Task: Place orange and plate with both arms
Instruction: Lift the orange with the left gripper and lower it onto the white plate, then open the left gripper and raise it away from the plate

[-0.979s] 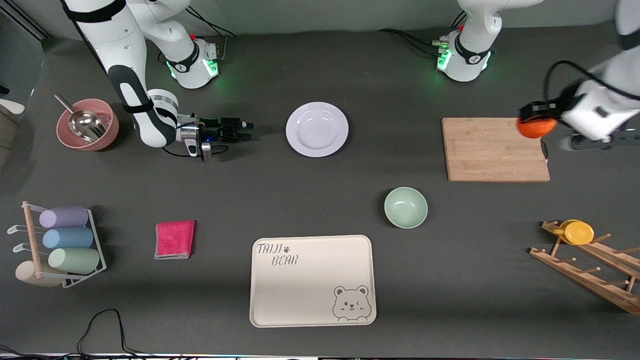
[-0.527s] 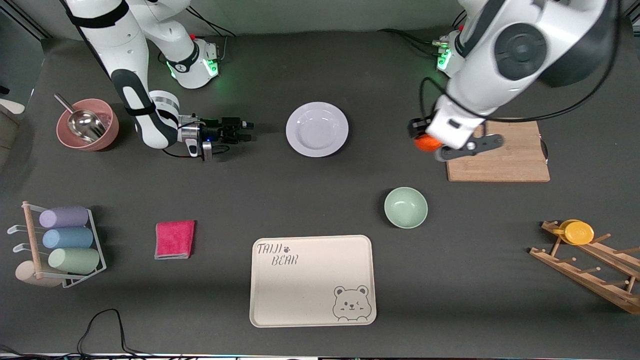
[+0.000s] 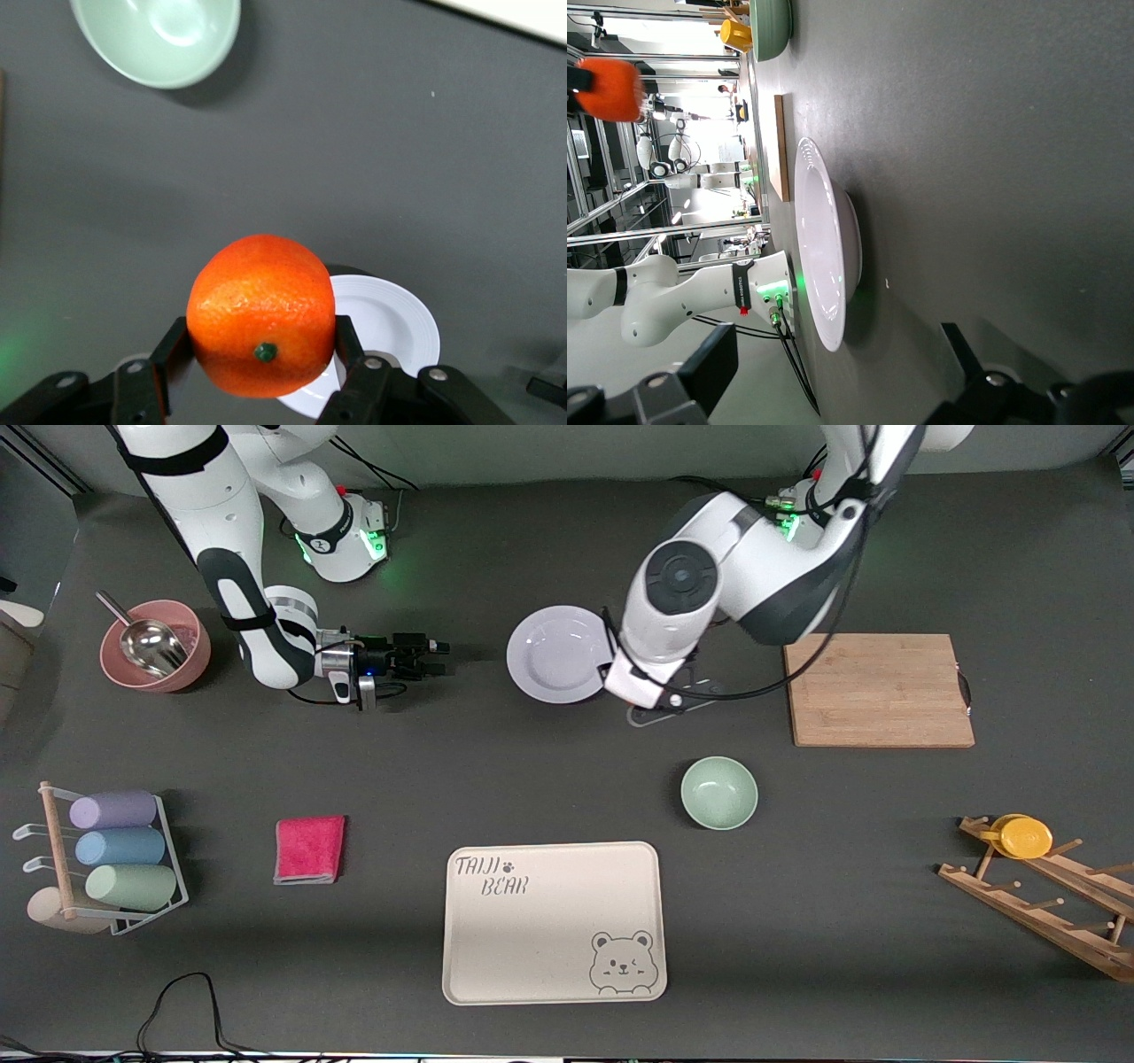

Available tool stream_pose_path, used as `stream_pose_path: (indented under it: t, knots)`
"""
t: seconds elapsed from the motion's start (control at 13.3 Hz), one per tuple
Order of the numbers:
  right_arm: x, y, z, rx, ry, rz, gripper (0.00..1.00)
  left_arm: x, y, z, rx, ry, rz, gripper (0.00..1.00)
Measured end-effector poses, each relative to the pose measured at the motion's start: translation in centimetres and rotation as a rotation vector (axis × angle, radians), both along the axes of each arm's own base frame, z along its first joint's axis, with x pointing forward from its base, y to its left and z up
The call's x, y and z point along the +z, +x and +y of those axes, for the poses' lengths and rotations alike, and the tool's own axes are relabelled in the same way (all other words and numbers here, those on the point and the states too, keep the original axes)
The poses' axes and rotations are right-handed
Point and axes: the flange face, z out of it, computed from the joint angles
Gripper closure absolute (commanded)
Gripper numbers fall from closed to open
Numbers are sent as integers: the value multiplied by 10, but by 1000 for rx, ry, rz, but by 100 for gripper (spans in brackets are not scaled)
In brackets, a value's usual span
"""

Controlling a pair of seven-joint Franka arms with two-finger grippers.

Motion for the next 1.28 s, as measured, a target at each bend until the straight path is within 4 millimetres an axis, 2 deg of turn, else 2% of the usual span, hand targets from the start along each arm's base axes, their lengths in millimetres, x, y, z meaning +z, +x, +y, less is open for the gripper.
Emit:
stream_pose_path:
  t: [0.08,0.3,0.45,0.6,0.68,0.83,0.98,1.05,1.13,1.21,1.28]
  knots:
    - [0,0,0,0,0,0,2,-19,-7,-11,10,5,1,100]
    - [0,0,0,0,0,-1,29,-72,-35,-41,32,15,-2,100]
    - [0,0,0,0,0,-1,49,-97,-56,-59,54,5,-9,100]
    - [0,0,0,0,0,-1,60,-117,-81,-78,55,2,-8,100]
    - [0,0,0,-1,0,-1,64,-124,-93,-87,49,2,-5,100]
    - [0,0,0,-1,0,-1,64,-135,-116,-103,36,-1,-7,100]
    - [0,0,0,-1,0,-1,63,-144,-128,-111,35,14,-21,100]
    - [0,0,0,-1,0,-1,63,-149,-129,-112,40,19,-25,89]
    - [0,0,0,-1,0,-2,63,-155,-130,-112,42,20,-29,72]
    - [0,0,0,-1,0,-2,63,-161,-131,-112,42,24,-28,1]
    - [0,1,0,-1,0,-2,63,-167,-132,-112,41,30,-24,0]
